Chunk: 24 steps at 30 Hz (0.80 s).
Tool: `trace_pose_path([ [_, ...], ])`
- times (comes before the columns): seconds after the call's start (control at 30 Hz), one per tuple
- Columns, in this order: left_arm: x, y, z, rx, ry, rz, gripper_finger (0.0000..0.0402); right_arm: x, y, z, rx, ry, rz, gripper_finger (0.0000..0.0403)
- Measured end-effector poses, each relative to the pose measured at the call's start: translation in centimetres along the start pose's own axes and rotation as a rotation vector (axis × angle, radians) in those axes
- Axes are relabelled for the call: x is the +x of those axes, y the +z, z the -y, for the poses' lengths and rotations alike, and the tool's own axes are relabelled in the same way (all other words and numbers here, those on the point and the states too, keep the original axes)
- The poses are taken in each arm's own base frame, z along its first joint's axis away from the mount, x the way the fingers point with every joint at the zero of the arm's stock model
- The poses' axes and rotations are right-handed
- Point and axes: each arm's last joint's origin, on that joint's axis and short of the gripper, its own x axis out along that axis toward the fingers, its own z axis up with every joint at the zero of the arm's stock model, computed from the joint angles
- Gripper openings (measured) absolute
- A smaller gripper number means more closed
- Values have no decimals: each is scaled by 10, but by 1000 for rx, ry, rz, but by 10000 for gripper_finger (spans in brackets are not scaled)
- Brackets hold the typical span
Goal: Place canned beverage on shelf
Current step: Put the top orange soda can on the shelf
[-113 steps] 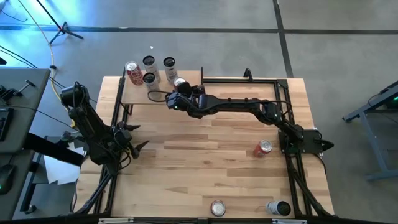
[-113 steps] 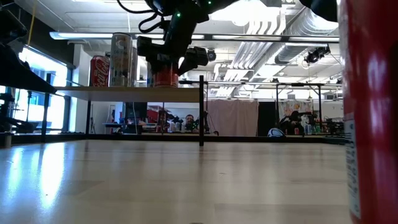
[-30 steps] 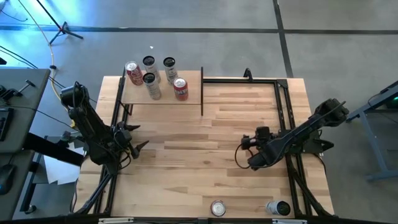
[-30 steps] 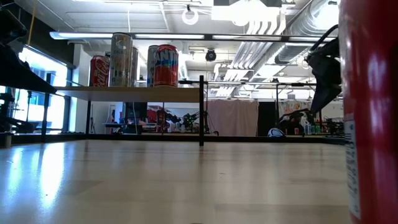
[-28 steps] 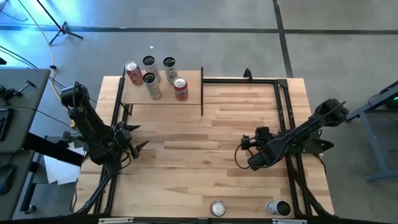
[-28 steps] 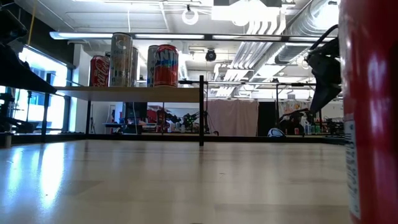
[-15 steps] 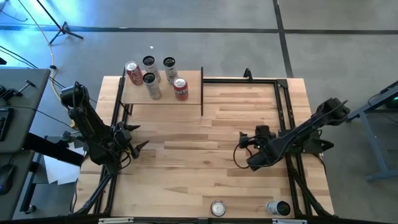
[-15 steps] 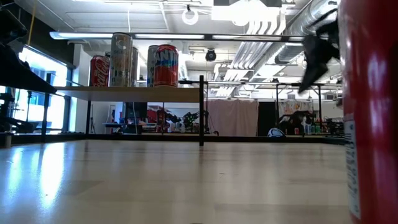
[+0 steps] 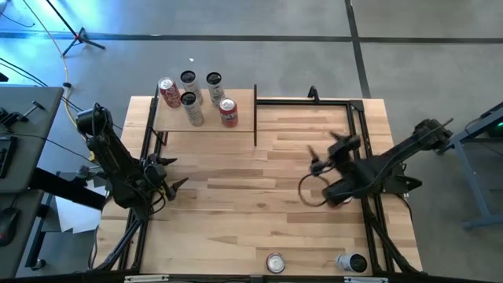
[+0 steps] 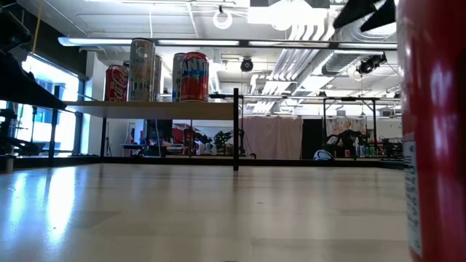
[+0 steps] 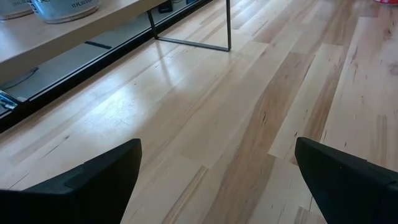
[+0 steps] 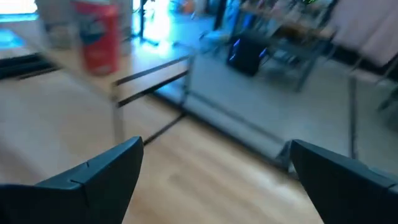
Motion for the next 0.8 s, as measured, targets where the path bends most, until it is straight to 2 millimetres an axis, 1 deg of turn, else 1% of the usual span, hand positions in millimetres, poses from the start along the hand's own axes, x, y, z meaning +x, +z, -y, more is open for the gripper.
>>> trace_pose_path([
  [0.07,0,0,0,0,0,0,400,2,-6,23,-8,-46,33,393],
  [0.1,0,0,0,0,0,0,400,4,-11,36,17,-66,41,393],
  [0.3,0,0,0,0,0,0,400,14,-52,105,352,-59,220,393],
  [0.37,1,0,0,-3,8,-1,400,16,-67,121,465,-31,247,393],
  [0.4,2,1,0,-7,15,-2,400,17,-75,125,499,-16,252,393],
  [0.5,5,2,0,-19,45,-5,400,20,-94,128,564,45,244,393],
  [0.63,9,4,-1,-37,91,-11,400,21,-112,115,608,143,200,393],
  [0.7,11,4,-2,-47,113,-14,400,20,-117,107,633,195,171,393],
  [0.8,14,6,-3,-60,146,-18,400,16,-115,97,682,264,140,393],
])
